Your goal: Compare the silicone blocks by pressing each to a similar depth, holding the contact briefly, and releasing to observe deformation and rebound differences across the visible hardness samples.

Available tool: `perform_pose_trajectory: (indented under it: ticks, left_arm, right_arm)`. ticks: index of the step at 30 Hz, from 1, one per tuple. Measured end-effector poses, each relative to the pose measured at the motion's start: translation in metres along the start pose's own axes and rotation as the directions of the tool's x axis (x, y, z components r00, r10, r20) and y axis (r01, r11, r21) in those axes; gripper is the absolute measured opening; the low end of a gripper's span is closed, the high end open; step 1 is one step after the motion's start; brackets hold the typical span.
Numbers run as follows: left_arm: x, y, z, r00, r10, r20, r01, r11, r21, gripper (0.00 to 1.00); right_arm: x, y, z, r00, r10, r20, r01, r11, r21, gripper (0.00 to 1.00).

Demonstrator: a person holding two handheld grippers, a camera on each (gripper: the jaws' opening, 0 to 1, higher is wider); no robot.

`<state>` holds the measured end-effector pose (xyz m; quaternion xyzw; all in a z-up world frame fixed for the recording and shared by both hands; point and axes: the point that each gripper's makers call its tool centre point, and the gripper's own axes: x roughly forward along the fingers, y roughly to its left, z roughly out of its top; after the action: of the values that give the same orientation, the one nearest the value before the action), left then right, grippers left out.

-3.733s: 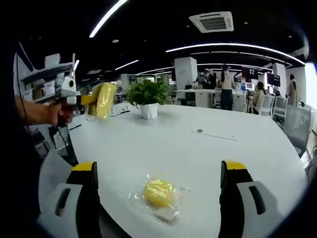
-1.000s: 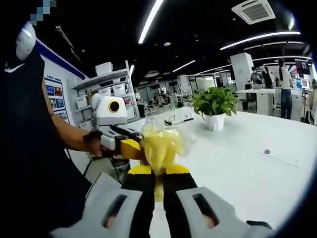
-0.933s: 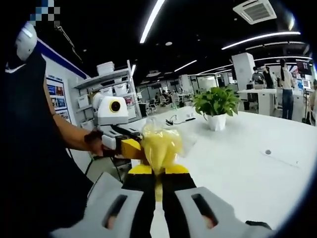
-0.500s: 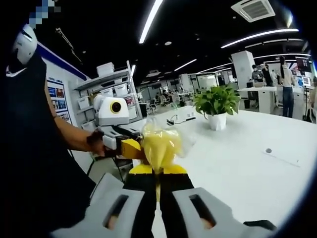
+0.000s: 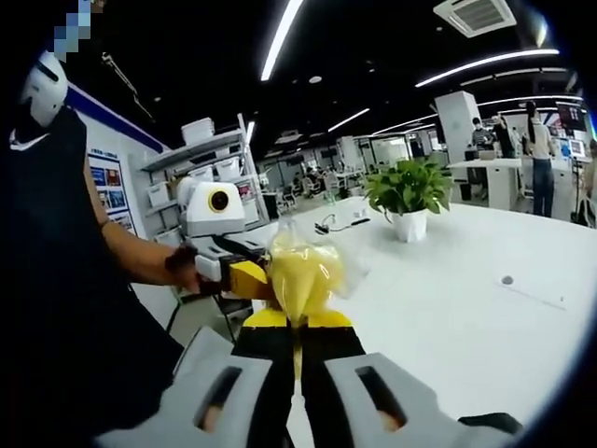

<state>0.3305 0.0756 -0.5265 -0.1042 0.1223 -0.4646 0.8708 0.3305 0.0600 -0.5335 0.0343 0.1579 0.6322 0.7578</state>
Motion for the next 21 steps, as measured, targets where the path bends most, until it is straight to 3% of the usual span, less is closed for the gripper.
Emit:
perform_pose_trajectory:
  ticks: [7,11,18,21]
  left_arm:
    - [-0.005,0.004,0.004,1.000,0.009,-0.013,-0.009,1.000,0.007,0.00]
    - [-0.007,0.007,0.008,1.000,0.027,0.001,-0.027,1.000,0.006,0.00]
    - [-0.010,0.008,0.015,0.999,0.036,0.026,-0.035,0.999,-0.024,0.00]
    - [-0.007,0.007,0.018,0.999,0.039,0.035,-0.038,0.999,-0.037,0.00]
  right_arm:
    - [0.006,0.001,0.004,1.000,0.008,0.006,-0.008,1.000,-0.010,0.00]
    - [0.009,0.000,0.010,0.999,0.015,0.038,-0.012,0.995,-0.095,0.00]
    - [0.009,0.002,0.018,0.998,0.000,0.056,0.006,0.994,-0.109,0.05]
    - [0.007,-0.002,0.022,0.997,-0.010,0.073,0.017,0.995,-0.096,0.13]
